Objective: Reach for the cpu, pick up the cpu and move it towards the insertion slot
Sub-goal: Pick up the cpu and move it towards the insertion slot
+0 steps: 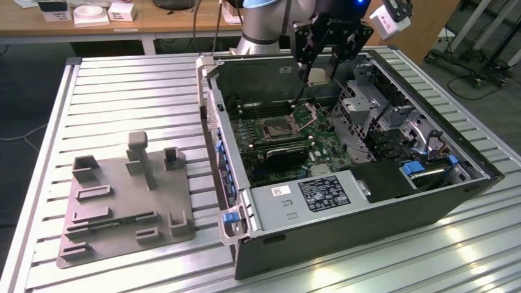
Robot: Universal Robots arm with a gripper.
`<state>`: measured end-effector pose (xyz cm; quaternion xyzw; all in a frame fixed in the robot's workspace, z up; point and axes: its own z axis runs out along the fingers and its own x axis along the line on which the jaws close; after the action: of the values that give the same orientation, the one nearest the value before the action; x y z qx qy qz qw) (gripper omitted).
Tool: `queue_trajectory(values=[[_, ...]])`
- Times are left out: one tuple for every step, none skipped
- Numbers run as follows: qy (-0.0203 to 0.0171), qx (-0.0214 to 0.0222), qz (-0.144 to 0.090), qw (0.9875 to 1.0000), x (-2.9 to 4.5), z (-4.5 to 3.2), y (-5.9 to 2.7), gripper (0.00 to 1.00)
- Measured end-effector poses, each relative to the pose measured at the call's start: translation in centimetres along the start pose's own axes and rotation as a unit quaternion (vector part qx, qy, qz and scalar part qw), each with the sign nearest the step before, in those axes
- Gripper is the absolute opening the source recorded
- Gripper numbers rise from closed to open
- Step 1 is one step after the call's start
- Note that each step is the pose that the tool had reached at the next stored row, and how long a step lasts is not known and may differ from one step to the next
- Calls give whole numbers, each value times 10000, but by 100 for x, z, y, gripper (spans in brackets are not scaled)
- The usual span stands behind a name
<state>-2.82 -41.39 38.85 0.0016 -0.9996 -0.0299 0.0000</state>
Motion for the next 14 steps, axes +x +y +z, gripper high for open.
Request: queue_trajectory(values=[[0,0,0,10000,-9,3,3,55],[0,-1,0,10000,-10,5,3,55],[0,0,1,10000,-10,5,3,55],[0,0,1,10000,-10,5,3,55],[0,0,1,10000,-10,6,3,55],[0,0,0,10000,-11,6,3,55],[0,0,0,10000,-11,7,3,55],[0,0,0,10000,-11,7,3,55],[0,0,0,10000,-11,7,3,55],[0,0,0,10000,-11,7,3,55],[0,0,0,10000,-11,8,5,55],[0,0,0,10000,-12,8,11,55],[0,0,0,10000,-12,10,21,55],[0,0,0,10000,-11,11,33,55]])
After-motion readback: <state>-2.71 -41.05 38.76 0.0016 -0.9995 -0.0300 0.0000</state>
